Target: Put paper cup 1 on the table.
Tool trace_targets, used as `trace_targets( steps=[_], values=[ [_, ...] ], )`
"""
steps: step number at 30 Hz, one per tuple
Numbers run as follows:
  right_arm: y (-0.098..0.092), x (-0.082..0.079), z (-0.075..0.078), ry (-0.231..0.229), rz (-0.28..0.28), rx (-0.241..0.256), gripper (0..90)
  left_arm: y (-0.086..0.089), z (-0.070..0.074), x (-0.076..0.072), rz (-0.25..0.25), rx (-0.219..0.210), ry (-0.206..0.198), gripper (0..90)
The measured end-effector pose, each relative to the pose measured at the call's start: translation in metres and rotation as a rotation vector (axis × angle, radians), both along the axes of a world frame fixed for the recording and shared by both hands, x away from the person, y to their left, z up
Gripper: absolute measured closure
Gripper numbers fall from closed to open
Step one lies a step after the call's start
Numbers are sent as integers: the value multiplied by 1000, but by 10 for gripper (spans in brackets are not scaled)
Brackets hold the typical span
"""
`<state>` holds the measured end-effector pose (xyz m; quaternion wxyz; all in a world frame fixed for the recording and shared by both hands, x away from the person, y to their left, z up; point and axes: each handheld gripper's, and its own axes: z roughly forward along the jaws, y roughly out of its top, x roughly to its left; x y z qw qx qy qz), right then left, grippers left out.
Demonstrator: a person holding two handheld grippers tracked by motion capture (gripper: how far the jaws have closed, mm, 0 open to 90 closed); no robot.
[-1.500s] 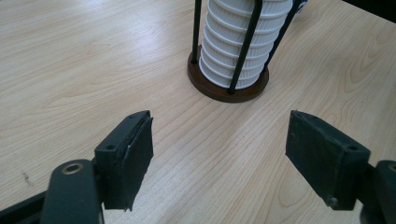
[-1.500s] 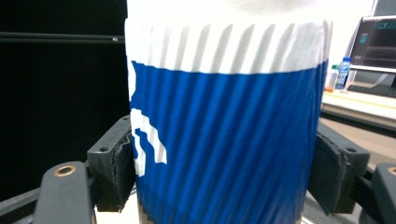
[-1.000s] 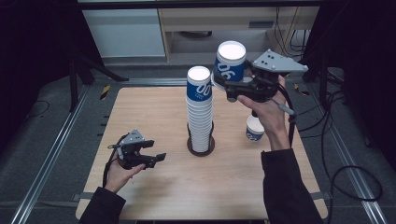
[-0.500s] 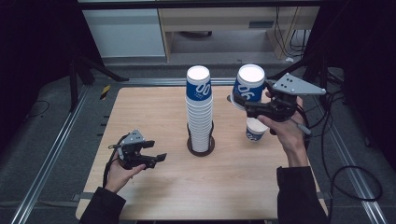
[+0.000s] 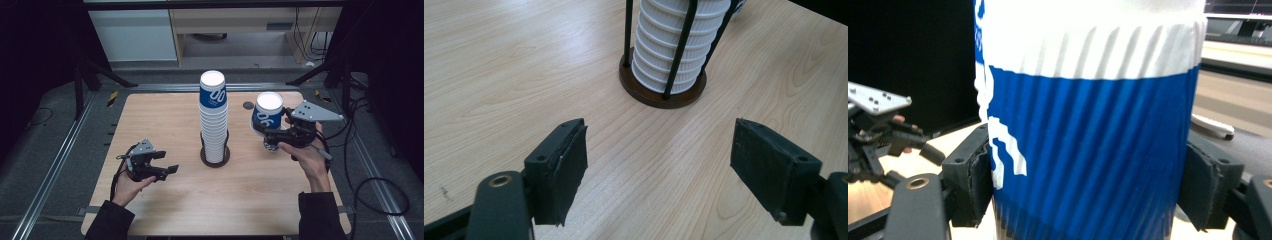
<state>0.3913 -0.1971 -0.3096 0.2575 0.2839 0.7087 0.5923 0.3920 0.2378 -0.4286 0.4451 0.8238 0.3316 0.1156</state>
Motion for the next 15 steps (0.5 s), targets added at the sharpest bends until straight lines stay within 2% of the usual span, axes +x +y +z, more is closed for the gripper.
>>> trace_targets(
  steps=[11, 15],
  values=[
    [-5, -6, -33, 44, 62, -34, 221, -1, 1, -1, -14, 2, 2, 220],
    [-5, -8, -43, 63, 100, -54, 221, -2, 1, -1, -18, 1, 3, 219]
  ],
)
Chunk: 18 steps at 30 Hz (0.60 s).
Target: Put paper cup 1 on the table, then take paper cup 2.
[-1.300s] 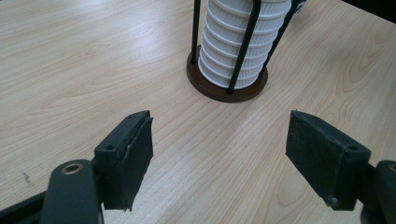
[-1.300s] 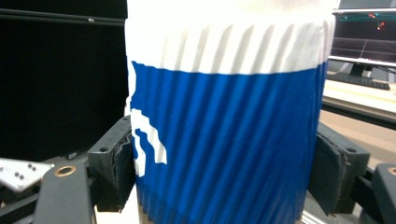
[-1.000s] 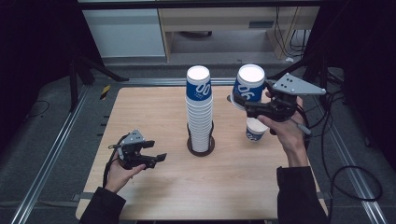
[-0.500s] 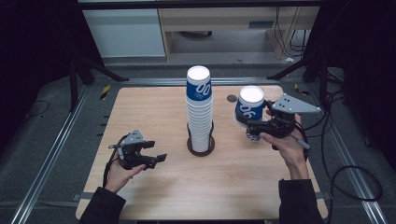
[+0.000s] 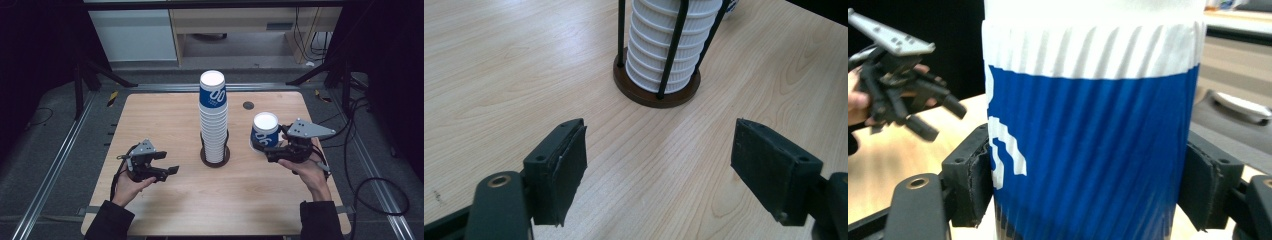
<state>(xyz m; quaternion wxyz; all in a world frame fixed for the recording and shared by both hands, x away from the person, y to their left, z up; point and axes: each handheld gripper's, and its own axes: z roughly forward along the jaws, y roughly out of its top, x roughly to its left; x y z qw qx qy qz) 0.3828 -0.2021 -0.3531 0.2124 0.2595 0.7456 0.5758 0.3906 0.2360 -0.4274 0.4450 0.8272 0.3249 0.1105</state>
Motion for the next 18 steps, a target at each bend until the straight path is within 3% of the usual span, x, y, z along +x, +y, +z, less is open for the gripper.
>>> trace_targets(
  steps=[7, 9, 18],
  values=[
    [8, -3, -15, 23, 72, -36, 221, -2, 3, -2, -22, -9, 6, 217],
    [12, -3, -18, 31, 92, -70, 221, -3, 3, -2, -30, -6, 6, 216],
    [32, -6, -28, 43, 195, -135, 221, -9, 7, -7, -78, 6, 7, 210]
  ],
)
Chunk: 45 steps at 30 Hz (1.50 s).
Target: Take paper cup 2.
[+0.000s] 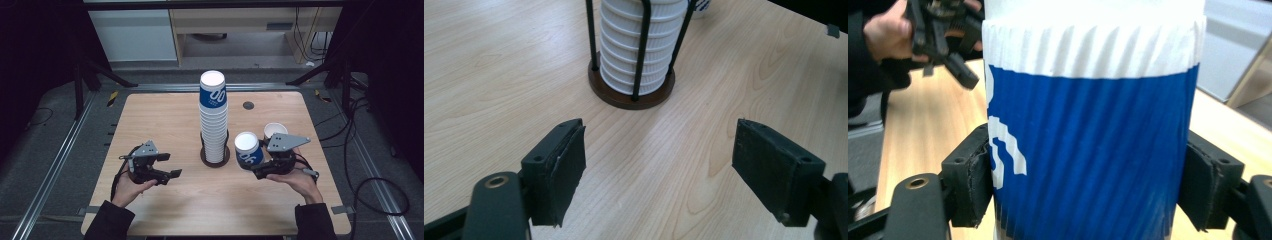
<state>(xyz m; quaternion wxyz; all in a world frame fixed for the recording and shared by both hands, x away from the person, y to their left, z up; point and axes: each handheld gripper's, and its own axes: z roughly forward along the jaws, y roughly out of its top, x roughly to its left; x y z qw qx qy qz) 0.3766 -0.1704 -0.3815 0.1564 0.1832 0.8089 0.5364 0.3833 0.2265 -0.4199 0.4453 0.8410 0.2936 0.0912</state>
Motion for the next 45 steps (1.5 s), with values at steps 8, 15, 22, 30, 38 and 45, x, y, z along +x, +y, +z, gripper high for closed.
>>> trace_targets(
  steps=[8, 15, 22, 30, 38, 45],
  values=[
    [15, 1, -15, 28, 71, -67, 220, -10, 1, -5, -60, 19, 3, 205],
    [36, 3, -27, 52, 140, -147, 219, -21, 0, -10, -124, 33, 9, 198],
    [55, 3, -37, 69, 203, -220, 219, -28, 3, -15, -170, 39, 4, 197],
    [76, 1, -49, 92, 274, -294, 220, -39, 5, -20, -237, 65, 11, 190],
    [92, 0, -59, 106, 313, -351, 220, -48, 5, -24, -275, 86, 16, 177],
    [106, -2, -66, 109, 343, -392, 220, -57, 2, -24, -299, 107, 30, 169]
  ],
)
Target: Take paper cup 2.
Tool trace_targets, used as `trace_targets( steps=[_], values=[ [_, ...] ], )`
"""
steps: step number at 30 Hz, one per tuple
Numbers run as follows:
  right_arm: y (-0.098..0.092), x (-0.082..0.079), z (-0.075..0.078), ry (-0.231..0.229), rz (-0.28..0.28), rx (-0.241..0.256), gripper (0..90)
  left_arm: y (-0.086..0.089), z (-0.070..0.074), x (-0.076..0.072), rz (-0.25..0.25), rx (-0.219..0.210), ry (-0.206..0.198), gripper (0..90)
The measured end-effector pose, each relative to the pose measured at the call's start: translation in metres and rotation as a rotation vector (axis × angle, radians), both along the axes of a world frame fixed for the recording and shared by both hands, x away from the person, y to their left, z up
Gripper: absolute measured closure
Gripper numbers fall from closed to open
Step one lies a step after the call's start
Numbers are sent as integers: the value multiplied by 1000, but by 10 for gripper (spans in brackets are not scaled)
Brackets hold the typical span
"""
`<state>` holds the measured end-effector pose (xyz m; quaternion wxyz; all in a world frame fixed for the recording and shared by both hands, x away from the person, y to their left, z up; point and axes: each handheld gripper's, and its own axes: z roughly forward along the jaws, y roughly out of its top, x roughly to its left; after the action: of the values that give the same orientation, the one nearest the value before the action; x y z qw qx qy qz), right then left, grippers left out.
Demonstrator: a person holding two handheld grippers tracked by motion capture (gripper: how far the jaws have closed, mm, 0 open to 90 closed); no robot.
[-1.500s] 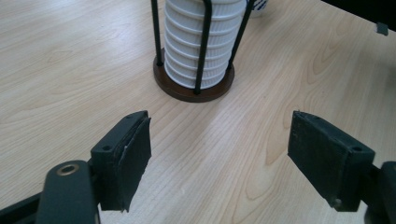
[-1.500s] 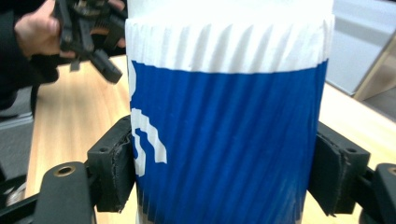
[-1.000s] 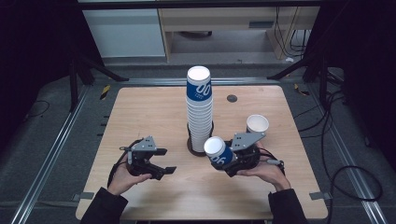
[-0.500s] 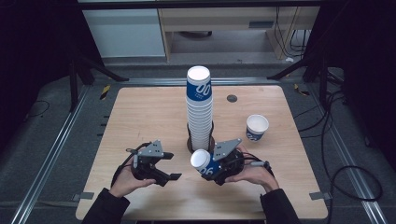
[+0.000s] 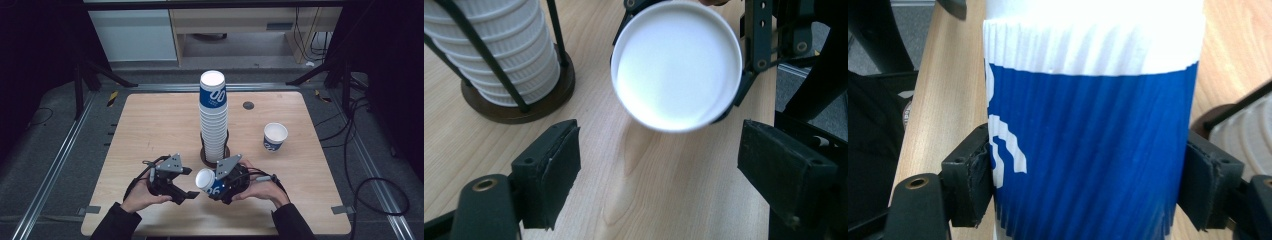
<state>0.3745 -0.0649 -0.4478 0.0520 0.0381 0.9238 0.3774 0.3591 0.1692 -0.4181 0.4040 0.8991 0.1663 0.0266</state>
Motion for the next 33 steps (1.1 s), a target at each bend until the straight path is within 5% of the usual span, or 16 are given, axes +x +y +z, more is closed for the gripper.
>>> trace_targets(
  steps=[8, 33],
  values=[
    [10, -3, -4, -9, 32, -24, 221, -10, -2, 1, -27, 27, 38, 162],
    [22, -8, -3, -18, 59, -21, 221, -20, -6, -1, -42, 53, 46, 262]
  ],
)
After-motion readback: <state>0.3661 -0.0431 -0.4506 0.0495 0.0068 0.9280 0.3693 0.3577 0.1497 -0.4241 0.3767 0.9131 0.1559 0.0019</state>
